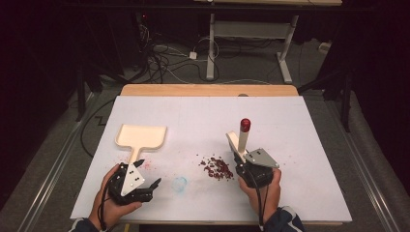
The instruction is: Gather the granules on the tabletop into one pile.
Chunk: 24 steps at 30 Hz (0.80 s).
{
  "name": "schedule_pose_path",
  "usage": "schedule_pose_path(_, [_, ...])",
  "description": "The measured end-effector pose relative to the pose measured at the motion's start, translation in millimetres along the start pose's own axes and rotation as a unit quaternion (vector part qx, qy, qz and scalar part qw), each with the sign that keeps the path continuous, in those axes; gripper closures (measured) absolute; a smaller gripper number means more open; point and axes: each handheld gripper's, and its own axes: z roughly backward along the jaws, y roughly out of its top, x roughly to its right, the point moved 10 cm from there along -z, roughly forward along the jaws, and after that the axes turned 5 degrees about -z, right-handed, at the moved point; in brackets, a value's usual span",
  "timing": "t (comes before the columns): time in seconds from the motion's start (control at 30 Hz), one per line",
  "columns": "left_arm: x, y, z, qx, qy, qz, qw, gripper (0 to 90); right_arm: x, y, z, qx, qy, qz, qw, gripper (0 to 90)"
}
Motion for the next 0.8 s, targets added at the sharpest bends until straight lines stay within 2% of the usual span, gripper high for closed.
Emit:
schedule_pose_path(0.1, [0.8,0.5,-0.8,-0.001,-0.002,-0.002,1.0000,20.1,1.6,-9.6,-6.1,-0.016,-0.008,0.000,0.9998,67.5])
schedule_pose_path(0.17, [1.7,0.8,-1.2,-0.001,-0.003,-0.004,1.0000,20.2,-2.6,-13.3,-11.0,-0.021,-0.007,0.003,0.9998,67.6])
schedule_pose_path(0.47, [2.4,0.3,-3.4,-0.003,-0.007,-0.002,1.0000,20.2,-39.7,-11.4,-21.1,-0.015,0.011,0.035,0.9992,67.5])
schedule_pose_path(0.57, [2.5,0.7,-4.0,-0.003,-0.007,-0.002,1.0000,20.2,-48.1,-8.1,-23.5,-0.011,0.017,0.041,0.9989,67.5])
schedule_pose_path(0.73, [1.8,0.0,-4.3,-0.005,-0.006,-0.001,1.0000,20.2,-44.8,-2.6,-23.4,-0.005,0.021,0.034,0.9992,67.6])
schedule_pose_path(0.8, [1.0,0.0,-3.7,-0.004,-0.005,0.000,1.0000,20.1,-40.6,1.8,-20.8,0.000,0.021,0.019,0.9996,67.6])
